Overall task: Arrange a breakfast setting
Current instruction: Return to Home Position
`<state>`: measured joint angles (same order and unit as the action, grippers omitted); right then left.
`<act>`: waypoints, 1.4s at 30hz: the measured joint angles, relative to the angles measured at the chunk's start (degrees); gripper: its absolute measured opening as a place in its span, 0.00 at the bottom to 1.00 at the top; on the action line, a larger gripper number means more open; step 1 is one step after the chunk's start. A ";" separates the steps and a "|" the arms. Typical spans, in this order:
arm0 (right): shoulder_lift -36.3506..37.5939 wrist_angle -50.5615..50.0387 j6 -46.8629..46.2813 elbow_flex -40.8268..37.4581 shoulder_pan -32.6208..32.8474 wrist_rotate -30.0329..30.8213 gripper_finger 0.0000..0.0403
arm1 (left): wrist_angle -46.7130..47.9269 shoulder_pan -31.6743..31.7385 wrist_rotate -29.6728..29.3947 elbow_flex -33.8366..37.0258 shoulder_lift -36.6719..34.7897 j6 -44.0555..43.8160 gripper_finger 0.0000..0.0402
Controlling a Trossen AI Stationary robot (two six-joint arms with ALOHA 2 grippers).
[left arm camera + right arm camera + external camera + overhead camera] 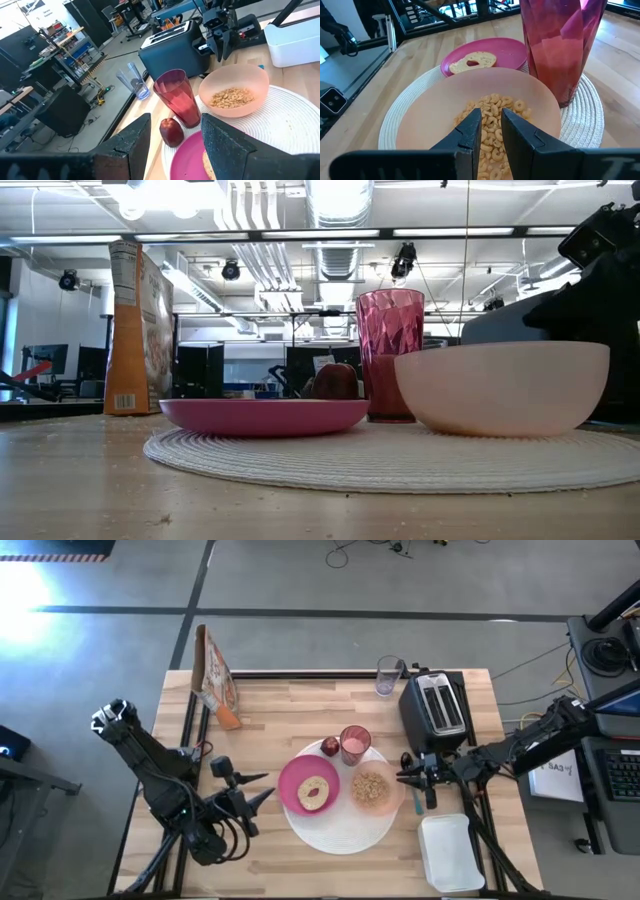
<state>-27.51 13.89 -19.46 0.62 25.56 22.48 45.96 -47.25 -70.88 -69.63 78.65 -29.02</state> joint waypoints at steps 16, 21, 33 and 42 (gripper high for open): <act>-0.02 -0.02 0.00 0.00 0.02 -0.02 0.16 | -0.83 0.48 0.00 -0.09 0.04 0.01 0.39; -0.02 -0.04 -0.02 0.00 0.02 -0.02 0.16 | -0.99 0.68 0.09 -0.09 -0.44 0.01 0.39; -0.02 -0.09 -0.02 -0.02 0.03 -0.02 0.16 | -30.05 4.50 0.50 16.94 -15.81 -4.99 0.39; -0.02 -0.11 -0.02 -0.02 0.04 -0.02 0.16 | -63.24 8.28 3.38 44.89 -30.91 0.53 0.39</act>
<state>-27.53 13.78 -19.49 0.60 25.61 22.46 -17.27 -38.97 -67.49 -24.73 47.74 -28.49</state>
